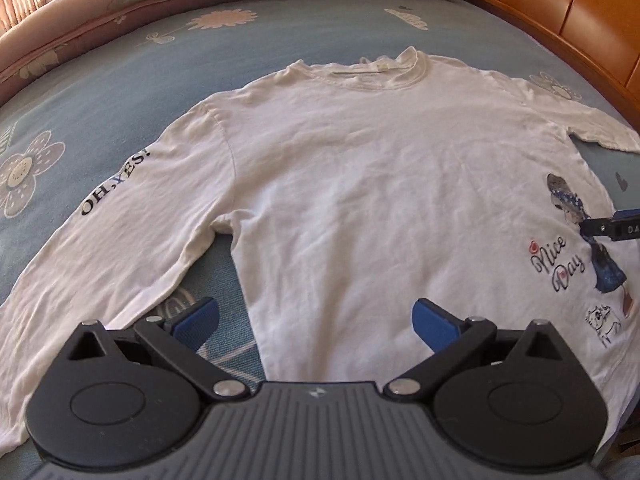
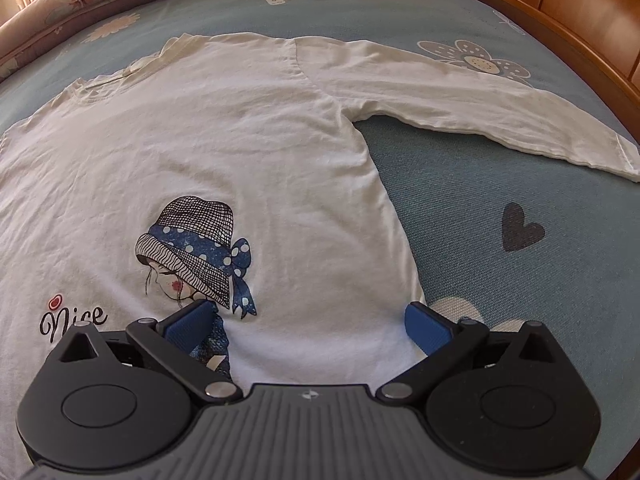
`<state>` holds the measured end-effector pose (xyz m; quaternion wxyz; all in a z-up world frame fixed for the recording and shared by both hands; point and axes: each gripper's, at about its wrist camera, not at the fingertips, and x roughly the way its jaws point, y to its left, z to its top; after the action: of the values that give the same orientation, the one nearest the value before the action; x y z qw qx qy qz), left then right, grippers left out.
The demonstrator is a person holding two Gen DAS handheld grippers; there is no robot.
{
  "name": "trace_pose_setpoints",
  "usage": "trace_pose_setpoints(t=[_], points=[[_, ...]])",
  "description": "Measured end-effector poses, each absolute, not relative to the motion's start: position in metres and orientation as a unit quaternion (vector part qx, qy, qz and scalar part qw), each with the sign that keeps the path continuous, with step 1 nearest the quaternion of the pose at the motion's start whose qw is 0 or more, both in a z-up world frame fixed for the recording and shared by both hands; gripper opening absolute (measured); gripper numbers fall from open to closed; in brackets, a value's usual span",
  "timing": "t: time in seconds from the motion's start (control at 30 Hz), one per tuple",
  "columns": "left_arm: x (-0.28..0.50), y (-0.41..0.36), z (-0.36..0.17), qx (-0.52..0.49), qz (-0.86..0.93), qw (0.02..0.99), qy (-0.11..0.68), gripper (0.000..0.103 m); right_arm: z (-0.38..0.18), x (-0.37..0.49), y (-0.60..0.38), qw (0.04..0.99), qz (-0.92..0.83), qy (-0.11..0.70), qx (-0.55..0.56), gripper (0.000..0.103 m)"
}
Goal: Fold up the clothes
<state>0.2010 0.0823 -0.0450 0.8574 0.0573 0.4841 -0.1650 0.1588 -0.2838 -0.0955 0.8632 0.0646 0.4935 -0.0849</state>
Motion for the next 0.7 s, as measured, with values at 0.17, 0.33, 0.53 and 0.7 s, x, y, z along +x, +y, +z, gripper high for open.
trace_pose_setpoints(t=[0.17, 0.33, 0.53, 0.7], points=[[0.225, 0.048, -0.057, -0.007, -0.245, 0.830, 0.501, 0.102, -0.095, 0.159, -0.282, 0.863, -0.092, 0.493, 0.067, 0.103], [0.216, 0.065, -0.071, -0.005, -0.210, 0.829, 0.518, 0.102, -0.095, 0.160, -0.284, 0.860, -0.087, 0.498, 0.068, 0.103], [0.199, 0.085, -0.067, 0.036, -0.193, 0.817, 0.542, 0.102, -0.096, 0.154, -0.283, 0.867, -0.092, 0.485, 0.068, 0.103], [0.202, 0.074, -0.060, 0.025, -0.206, 0.818, 0.536, 0.102, -0.097, 0.154, -0.282, 0.868, -0.094, 0.483, 0.069, 0.103]])
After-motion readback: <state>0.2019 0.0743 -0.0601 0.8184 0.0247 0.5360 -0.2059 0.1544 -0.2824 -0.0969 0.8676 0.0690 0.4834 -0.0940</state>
